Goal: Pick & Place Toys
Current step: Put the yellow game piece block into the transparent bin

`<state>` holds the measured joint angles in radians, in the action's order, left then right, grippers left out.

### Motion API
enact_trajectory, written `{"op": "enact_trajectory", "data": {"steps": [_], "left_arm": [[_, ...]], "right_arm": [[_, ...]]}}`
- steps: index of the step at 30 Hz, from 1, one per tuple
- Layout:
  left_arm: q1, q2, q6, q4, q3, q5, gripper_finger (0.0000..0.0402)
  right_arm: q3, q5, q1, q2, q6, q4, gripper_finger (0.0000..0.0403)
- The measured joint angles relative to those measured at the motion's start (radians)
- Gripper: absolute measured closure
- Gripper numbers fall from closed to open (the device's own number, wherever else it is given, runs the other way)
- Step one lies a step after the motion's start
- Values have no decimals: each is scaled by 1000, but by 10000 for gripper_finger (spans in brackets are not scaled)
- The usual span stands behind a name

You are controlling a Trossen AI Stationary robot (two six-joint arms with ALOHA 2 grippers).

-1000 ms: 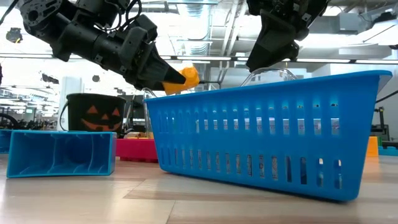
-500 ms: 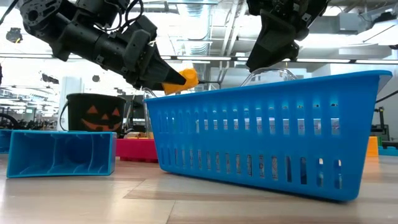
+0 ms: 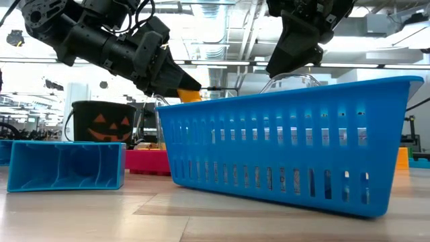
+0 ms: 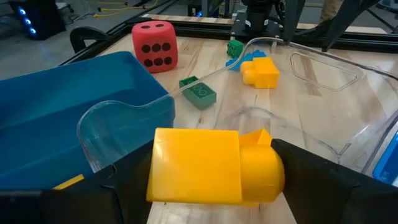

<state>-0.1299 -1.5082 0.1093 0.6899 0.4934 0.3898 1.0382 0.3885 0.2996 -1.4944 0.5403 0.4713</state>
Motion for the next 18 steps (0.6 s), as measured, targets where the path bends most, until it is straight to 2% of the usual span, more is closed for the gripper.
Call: {"op": "enact_trajectory", "data": {"steps": [18], "left_arm": [[-21, 0, -26, 0, 0, -2, 111]], "right_arm": [[0, 0, 0, 0, 0, 0, 267]]}}
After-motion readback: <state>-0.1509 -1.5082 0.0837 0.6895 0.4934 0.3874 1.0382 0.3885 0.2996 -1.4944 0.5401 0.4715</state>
